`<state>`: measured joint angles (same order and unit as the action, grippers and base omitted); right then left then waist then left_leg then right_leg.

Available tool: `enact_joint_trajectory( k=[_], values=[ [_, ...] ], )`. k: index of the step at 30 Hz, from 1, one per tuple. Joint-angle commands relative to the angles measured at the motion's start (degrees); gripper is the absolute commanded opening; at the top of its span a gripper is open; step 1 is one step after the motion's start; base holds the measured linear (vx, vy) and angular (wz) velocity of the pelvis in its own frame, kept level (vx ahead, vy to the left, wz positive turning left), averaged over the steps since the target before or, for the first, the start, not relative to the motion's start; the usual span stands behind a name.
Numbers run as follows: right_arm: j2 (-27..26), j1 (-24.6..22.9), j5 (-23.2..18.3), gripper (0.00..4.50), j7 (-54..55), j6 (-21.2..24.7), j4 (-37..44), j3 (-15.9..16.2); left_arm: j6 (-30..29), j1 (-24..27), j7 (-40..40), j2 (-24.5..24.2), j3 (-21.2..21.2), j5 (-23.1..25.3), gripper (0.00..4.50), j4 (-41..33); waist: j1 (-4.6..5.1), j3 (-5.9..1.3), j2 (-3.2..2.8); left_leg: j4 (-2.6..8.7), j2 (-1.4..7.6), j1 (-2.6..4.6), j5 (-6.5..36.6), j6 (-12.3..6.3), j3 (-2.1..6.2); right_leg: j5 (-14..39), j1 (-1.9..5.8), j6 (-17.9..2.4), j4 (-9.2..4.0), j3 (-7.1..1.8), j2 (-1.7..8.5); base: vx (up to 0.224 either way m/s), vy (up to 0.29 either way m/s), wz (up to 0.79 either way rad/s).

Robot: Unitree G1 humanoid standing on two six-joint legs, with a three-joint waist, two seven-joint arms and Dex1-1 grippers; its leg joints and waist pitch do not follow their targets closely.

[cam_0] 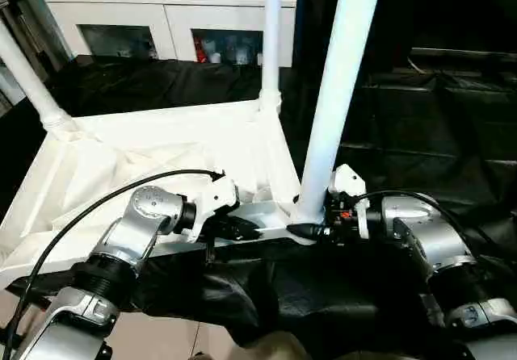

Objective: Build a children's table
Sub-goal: Rotate leg to tighten

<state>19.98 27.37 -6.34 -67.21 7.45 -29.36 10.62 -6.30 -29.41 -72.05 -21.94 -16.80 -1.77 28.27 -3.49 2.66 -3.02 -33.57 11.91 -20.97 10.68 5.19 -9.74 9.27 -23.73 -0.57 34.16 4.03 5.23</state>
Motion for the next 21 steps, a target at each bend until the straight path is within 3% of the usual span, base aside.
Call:
enact_joint_trajectory(
  k=[1,7,9,11,16,19,20,21],
  values=[
    [-1.71,-0.79,1.27,2.85,2.39,1.50,-0.98,1.74,0.37,0.07,0.00,2.24,-1.35,-0.94,0.00,-1.44,0.14,-3.65,0.27,3.84,0.84,0.15,12.48,-3.85,-0.39,13.27,3.43,-13.66,-3.83,-1.84,2.16,0.000,0.000,0.00],
    [-7.71,-0.17,2.67,2.80,18.09,3.75,-5.81,-1.85,-3.13,-2.11,9.66,7.37,1.34,-0.71,0.00,1.72,1.09,-2.91,0.28,4.38,0.51,0.61,17.98,-1.24,-0.10,24.24,3.03,-10.23,-5.03,-1.73,2.22,0.000,0.000,0.00],
    [-12.13,0.34,2.78,2.79,26.83,5.30,-7.88,-3.68,-3.85,-4.35,16.77,10.79,2.71,0.30,0.00,4.51,1.77,-2.71,0.38,4.37,0.09,1.15,20.80,-0.48,0.12,30.44,2.80,-7.91,-5.77,-1.57,2.26,0.000,0.000,0.00],
    [-16.12,1.60,3.80,2.79,34.58,5.27,-10.85,-4.08,-4.89,-6.49,23.37,13.81,3.66,1.45,0.00,7.22,2.01,-2.86,0.39,4.27,-0.02,1.39,20.80,-0.39,0.23,32.39,2.61,-6.68,-6.21,-1.48,2.30,0.000,0.000,0.00],
    [-21.56,3.87,4.33,2.79,40.34,3.28,-14.74,-4.40,-6.92,-8.19,29.54,17.80,4.72,2.07,0.00,8.33,2.21,-2.82,0.32,4.30,-0.14,1.03,20.88,-1.35,0.17,32.89,2.39,-5.83,-6.49,-1.33,2.19,0.000,0.000,0.00],
    [-23.21,4.99,4.25,2.79,40.63,1.21,-15.87,-5.08,-7.34,-7.93,29.02,18.85,4.51,1.84,0.00,7.55,2.16,-3.02,0.25,4.46,-0.05,0.83,20.61,-1.71,0.33,31.97,2.55,-5.79,-6.35,-1.33,2.29,0.000,0.000,0.00],
    [-23.32,5.06,4.05,3.35,40.36,1.21,-15.77,-5.27,-7.26,-7.85,28.78,18.80,4.44,1.85,0.00,7.43,2.17,-3.07,0.24,4.52,-0.03,0.73,20.64,-2.00,0.29,31.35,2.56,-5.77,-6.39,-1.35,2.27,0.000,0.000,0.00],
    [-23.52,5.24,3.29,3.35,39.61,1.40,-15.55,-5.86,-6.93,-7.71,28.15,18.49,4.28,1.90,0.00,7.29,2.17,-3.08,0.23,4.58,-0.01,0.70,20.53,-2.23,0.28,30.43,2.61,-6.02,-6.32,-1.41,2.21,0.000,0.000,0.00]
  ],
)
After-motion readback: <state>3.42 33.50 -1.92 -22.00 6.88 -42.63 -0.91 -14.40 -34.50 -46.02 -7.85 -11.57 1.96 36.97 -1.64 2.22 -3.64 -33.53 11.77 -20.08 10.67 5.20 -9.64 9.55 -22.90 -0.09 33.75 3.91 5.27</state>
